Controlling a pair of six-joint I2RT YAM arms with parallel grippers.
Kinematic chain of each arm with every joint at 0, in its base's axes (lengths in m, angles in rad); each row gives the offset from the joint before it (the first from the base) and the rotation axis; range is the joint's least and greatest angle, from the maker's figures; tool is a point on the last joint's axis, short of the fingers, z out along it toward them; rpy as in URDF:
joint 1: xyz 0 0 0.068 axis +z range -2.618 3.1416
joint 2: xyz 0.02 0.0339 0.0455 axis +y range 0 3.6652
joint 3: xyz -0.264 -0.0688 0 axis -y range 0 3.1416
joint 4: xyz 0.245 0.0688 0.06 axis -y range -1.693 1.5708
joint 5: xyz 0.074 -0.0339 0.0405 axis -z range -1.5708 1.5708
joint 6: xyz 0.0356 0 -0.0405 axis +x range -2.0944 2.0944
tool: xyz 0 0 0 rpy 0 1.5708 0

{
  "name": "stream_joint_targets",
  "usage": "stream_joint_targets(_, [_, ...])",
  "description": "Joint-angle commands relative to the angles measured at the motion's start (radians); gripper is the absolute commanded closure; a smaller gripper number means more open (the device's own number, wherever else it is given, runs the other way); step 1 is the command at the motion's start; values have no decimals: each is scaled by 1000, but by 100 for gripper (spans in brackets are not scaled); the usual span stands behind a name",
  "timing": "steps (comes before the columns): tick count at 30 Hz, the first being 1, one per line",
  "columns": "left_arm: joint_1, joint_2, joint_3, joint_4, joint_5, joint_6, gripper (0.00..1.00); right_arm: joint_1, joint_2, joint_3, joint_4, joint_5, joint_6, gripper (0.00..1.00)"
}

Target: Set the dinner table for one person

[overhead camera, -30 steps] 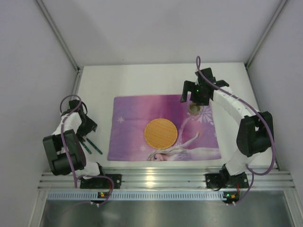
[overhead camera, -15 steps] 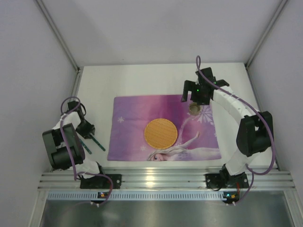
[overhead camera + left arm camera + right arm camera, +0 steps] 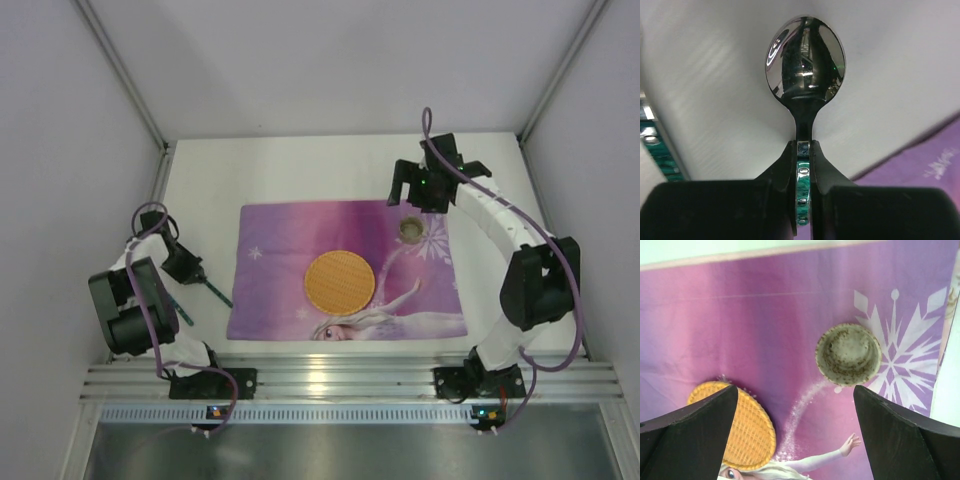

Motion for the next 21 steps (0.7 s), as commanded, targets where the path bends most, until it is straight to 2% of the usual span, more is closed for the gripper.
stream_joint_targets(1, [-3,-57,46,96,250,-27,100,28,-60,113,6,-8,5,0])
stream_joint_targets(4, [-18,-81,104,112,344,-77,100,109,-62,156,6,-28,38,0])
stream_joint_targets(7, [-63,-79,162,118,370,-111,100,200,-40,175,23,-60,123,0])
stream_joint_targets(10, [-128,-67,198,161,416,-142,100,282,-21,138,107,-134,224,0])
stream_joint_targets(12, [-197,-45,234,195,455,-160,100,315,-2,77,202,-209,302,0])
stream_joint_targets(15, [-317,-5,318,184,433,-151,100,373,24,-21,354,-304,397,0])
stream_joint_targets(17, [-403,11,352,181,418,-153,100,418,41,-32,396,-318,408,0])
stream_joint_targets(21, [-492,47,411,176,406,-177,100,459,85,-11,430,-349,402,2])
